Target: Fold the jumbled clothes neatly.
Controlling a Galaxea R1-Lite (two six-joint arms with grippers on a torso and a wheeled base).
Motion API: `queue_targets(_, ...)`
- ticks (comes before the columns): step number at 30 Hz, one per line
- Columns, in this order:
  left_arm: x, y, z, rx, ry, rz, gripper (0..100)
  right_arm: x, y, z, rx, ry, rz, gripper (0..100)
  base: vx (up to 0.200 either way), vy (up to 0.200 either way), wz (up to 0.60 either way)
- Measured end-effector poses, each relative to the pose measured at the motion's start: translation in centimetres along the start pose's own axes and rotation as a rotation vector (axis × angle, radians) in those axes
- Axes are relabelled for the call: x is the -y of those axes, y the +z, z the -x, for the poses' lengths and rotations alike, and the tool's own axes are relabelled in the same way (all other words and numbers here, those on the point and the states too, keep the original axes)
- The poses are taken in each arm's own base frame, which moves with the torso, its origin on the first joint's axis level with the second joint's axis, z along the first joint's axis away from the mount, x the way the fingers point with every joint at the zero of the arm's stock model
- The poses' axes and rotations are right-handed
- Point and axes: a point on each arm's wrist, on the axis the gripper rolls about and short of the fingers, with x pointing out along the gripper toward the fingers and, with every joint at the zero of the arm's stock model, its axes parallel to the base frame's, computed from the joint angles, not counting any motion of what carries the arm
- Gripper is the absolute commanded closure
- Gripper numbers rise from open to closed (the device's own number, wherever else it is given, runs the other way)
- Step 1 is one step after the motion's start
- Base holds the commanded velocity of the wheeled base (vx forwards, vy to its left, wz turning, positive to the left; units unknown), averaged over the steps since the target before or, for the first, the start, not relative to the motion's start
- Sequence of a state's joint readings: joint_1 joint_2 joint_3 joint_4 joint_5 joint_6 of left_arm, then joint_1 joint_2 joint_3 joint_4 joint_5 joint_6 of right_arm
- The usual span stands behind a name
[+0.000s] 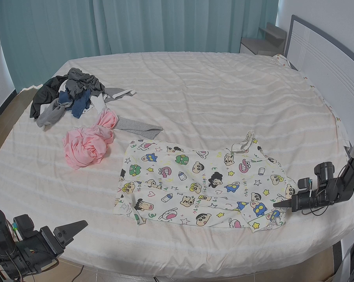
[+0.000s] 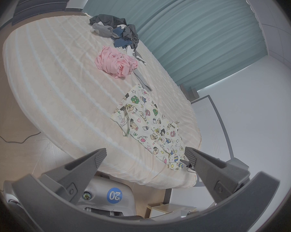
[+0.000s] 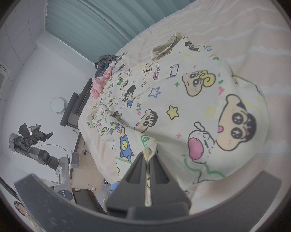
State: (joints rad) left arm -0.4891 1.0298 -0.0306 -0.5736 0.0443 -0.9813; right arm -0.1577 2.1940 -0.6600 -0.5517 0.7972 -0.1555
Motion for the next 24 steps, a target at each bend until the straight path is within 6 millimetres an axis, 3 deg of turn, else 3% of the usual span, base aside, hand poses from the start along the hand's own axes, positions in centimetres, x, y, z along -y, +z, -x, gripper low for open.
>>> queue_targets(11, 0.0, 0.0, 0.0, -0.001, 0.000, 0.000, 0, 0.0, 1.0, 2.6, 0.079, 0.001, 0.007, 100, 0.000, 0.000, 0.00)
queue_targets(24, 0.0, 0.0, 0.0, -0.001, 0.001, 0.000, 0, 0.4, 2.7, 2.6, 0.113, -0.022, 0.041, 100, 0.000, 0.000, 0.00)
